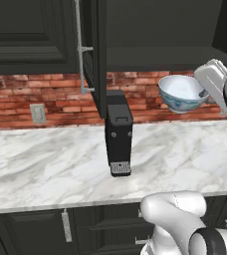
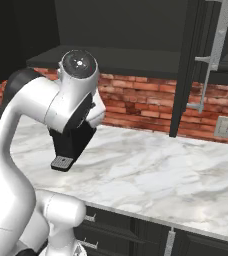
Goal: Take the smaller bowl and place it next to the appetizer plate on the dining counter , and place the larger bowl next to the plate with cooked food.
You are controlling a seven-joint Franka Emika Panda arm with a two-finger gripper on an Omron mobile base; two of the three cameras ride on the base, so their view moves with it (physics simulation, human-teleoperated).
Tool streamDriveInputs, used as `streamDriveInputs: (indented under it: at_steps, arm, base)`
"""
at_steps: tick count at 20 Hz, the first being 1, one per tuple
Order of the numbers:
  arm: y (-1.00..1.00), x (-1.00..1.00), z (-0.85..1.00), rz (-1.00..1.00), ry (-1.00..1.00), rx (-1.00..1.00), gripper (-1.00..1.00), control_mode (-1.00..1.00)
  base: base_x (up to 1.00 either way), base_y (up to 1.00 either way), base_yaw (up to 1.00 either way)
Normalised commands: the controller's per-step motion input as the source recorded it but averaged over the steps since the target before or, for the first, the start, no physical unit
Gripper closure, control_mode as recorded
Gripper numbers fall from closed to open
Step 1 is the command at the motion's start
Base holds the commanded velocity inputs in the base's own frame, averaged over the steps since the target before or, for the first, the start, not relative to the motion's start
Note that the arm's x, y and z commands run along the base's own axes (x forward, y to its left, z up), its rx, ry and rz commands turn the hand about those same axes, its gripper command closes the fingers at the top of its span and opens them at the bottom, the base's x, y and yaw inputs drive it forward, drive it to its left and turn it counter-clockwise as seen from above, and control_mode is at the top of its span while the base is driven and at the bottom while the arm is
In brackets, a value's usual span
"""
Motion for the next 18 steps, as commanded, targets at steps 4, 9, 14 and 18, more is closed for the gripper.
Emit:
streamDriveInputs:
  at_steps: [4,9,14,18]
  arm:
    - [0.0,-0.29,-0.09,-0.01,-0.01,0.0,1.0,1.0]
    - [0.0,0.0,0.0,0.0,0.0,0.0,1.0,1.0]
    - [0.0,0.0,0.0,0.0,0.0,0.0,1.0,1.0]
    - [0.0,0.0,0.0,0.0,0.0,0.0,1.0,1.0]
  base:
    - [-0.5,0.0,0.0]
    - [-1.0,0.0,0.0]
    - [-1.0,0.45,0.05]
    - [-1.0,0.88,0.1]
